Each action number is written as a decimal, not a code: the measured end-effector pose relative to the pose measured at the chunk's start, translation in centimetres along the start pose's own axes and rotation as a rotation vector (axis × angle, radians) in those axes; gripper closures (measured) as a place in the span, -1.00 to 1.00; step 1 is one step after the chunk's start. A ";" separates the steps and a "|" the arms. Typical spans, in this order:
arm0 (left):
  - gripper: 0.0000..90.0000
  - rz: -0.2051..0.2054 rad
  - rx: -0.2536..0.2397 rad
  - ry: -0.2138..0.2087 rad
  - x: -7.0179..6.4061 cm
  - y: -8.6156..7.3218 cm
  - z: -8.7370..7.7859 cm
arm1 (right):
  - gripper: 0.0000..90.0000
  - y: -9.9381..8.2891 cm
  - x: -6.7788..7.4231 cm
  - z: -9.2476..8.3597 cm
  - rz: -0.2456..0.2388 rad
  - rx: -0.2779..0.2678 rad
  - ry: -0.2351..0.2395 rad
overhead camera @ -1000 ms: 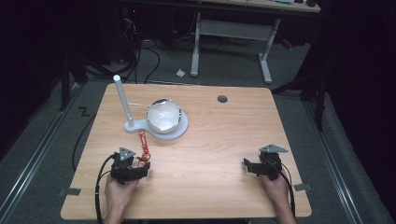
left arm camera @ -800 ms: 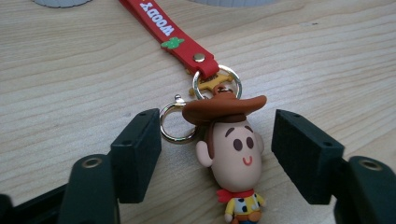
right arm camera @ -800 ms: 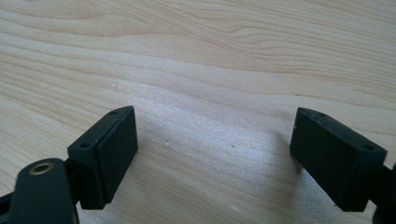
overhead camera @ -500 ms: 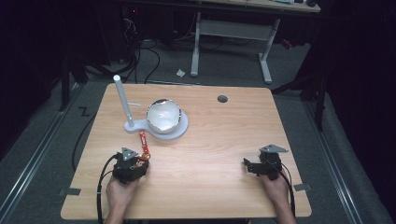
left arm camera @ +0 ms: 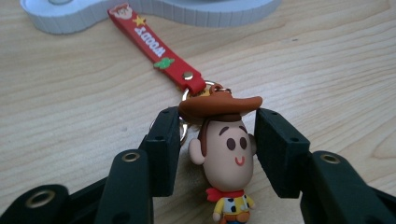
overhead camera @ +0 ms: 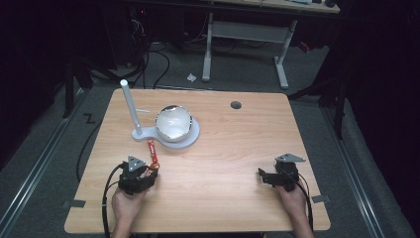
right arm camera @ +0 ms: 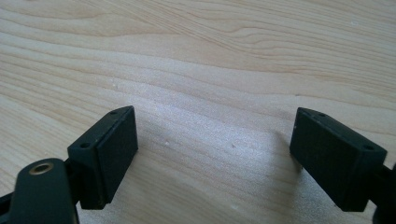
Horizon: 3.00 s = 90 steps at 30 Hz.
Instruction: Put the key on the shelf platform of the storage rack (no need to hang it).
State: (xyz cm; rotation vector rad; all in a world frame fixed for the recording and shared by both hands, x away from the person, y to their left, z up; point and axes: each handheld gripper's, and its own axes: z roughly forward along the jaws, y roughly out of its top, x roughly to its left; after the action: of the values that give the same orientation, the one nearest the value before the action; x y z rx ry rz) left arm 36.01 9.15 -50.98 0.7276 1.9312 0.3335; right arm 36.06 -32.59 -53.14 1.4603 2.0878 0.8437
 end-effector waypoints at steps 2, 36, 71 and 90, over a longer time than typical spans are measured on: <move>0.16 0.002 0.002 -0.011 -0.3 0.3 -0.4 | -0.67 0.0 0.0 0.0 0.000 0.000 0.000; 0.16 -0.118 0.031 -0.225 -7.7 8.7 -5.9 | -0.67 0.0 0.0 0.0 0.000 0.000 0.003; 0.16 -0.056 0.007 -0.259 -17.4 11.6 -2.2 | -0.66 0.0 -0.1 0.0 -0.001 0.000 0.003; 0.16 -0.041 0.055 -0.199 -18.3 9.4 2.4 | -0.67 0.0 -0.1 0.0 -0.001 0.000 0.003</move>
State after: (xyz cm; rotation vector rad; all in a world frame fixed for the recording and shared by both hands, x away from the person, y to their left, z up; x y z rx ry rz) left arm 47.10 4.98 -33.97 0.7285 1.7698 0.1766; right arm 36.10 -32.63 -53.14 1.4587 2.0900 0.8460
